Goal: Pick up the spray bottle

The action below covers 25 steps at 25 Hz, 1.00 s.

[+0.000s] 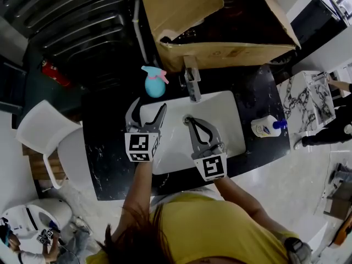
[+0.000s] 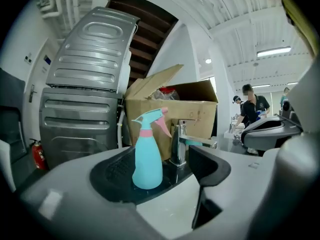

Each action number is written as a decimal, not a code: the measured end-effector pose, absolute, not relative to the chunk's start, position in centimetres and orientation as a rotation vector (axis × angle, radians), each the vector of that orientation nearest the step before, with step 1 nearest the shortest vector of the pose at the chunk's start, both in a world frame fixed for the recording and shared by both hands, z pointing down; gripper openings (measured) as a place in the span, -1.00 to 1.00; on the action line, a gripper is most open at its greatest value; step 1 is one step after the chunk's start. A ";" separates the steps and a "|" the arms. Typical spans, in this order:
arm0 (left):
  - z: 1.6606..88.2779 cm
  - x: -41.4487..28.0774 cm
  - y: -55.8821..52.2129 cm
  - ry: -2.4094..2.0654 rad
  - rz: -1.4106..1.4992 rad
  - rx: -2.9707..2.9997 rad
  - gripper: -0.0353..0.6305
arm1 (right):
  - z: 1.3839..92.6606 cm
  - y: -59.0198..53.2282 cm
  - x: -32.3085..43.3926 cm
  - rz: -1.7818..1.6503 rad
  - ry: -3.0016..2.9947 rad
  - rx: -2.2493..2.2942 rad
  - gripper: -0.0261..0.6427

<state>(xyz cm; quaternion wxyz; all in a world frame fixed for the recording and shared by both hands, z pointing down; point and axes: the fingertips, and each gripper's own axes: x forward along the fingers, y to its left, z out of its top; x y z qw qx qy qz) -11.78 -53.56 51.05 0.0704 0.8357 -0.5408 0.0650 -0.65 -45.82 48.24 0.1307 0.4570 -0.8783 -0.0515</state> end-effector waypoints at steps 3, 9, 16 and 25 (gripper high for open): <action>52.1 -11.8 -55.2 -1.628 0.245 2.522 0.14 | 49.0 -46.3 -0.8 -0.133 -2.542 1.326 -0.92; 54.5 -11.9 -58.0 -1.603 0.301 2.497 0.26 | 50.5 -47.5 -1.2 -0.113 -2.525 1.315 -0.92; 57.3 -11.7 -60.8 -1.572 0.376 2.478 0.36 | 52.3 -48.5 -1.2 -0.070 -2.494 1.309 -0.92; 59.3 -11.2 -63.4 -1.535 0.444 2.468 0.37 | 54.1 -49.1 -1.7 -0.010 -2.480 1.311 -0.92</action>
